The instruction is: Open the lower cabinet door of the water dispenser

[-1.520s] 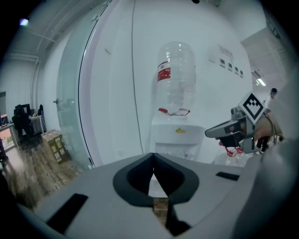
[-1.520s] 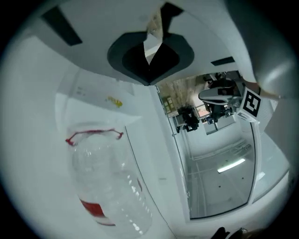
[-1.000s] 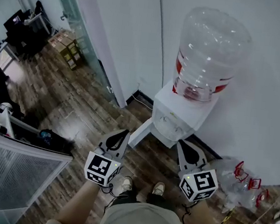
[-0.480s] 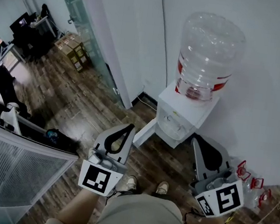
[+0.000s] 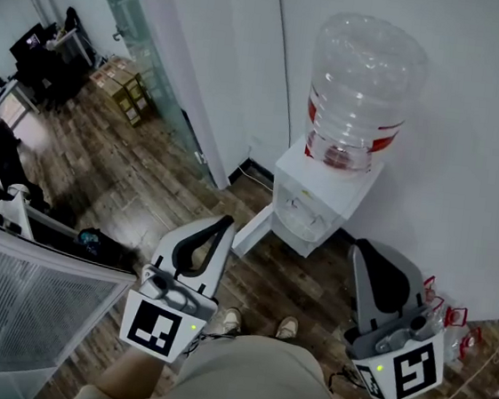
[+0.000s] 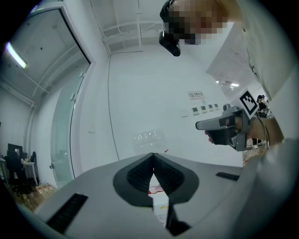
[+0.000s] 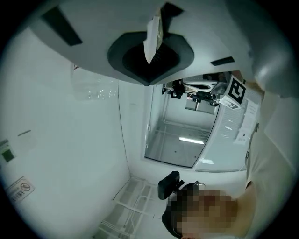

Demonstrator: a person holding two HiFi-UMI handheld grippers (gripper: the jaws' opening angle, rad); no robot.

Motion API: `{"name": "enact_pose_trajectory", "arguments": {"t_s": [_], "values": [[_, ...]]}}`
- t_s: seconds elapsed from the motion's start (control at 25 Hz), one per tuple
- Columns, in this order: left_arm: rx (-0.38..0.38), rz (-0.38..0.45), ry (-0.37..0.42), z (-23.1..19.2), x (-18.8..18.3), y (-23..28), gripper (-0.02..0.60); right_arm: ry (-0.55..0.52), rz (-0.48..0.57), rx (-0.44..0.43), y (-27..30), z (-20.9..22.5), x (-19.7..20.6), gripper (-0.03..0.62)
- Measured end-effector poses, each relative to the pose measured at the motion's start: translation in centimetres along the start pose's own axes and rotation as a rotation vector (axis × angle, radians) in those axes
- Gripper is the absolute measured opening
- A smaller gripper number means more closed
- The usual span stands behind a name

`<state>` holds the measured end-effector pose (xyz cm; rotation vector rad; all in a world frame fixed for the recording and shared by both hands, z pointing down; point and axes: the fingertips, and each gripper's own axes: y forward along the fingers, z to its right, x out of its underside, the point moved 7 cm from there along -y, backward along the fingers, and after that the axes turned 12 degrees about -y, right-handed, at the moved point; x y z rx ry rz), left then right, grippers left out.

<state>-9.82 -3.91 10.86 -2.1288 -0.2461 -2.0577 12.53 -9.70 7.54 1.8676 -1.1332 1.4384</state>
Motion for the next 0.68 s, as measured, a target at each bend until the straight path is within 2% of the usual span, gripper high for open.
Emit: {"name": "enact_pose_trajectory", "arguments": {"t_s": [0.68], "values": [[-0.024,0.001,-0.016,-0.5,0.1,-0.8,0.006,-0.001,-0.023,-0.008,0.1,-0.4,0.2,0.006]]}}
